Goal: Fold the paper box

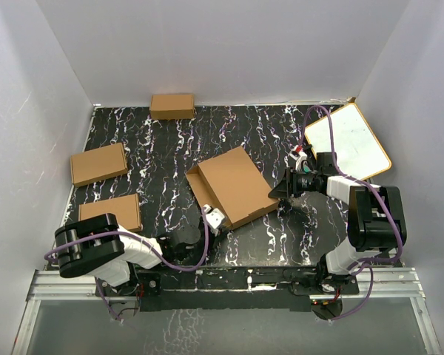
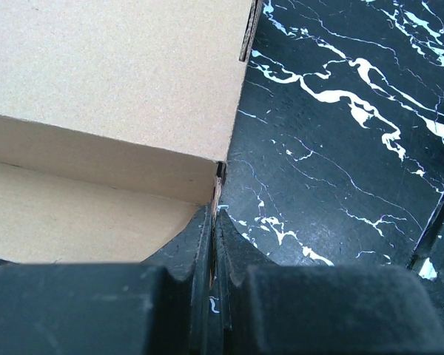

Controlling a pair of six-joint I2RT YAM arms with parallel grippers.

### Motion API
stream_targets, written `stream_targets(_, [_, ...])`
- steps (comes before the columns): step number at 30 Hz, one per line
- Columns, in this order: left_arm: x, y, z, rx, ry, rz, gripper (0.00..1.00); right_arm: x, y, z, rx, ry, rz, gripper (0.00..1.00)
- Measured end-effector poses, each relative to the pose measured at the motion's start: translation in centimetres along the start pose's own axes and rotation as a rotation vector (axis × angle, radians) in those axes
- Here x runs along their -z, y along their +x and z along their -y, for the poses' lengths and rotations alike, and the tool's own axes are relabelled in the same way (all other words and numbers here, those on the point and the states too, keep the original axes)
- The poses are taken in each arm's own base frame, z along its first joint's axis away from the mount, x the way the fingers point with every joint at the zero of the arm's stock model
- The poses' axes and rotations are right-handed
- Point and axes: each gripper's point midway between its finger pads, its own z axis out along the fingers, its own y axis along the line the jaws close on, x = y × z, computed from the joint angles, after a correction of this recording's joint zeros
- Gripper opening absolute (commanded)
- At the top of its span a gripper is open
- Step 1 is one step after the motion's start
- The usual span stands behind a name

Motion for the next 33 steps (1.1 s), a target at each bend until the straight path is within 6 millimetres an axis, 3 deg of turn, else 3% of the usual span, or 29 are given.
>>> stream_targets(33, [-0.73, 0.26, -0.44, 0.000, -0.057, -0.097, 0.00, -0.41, -0.25, -0.16, 0.018, -0.004, -0.011, 0.46])
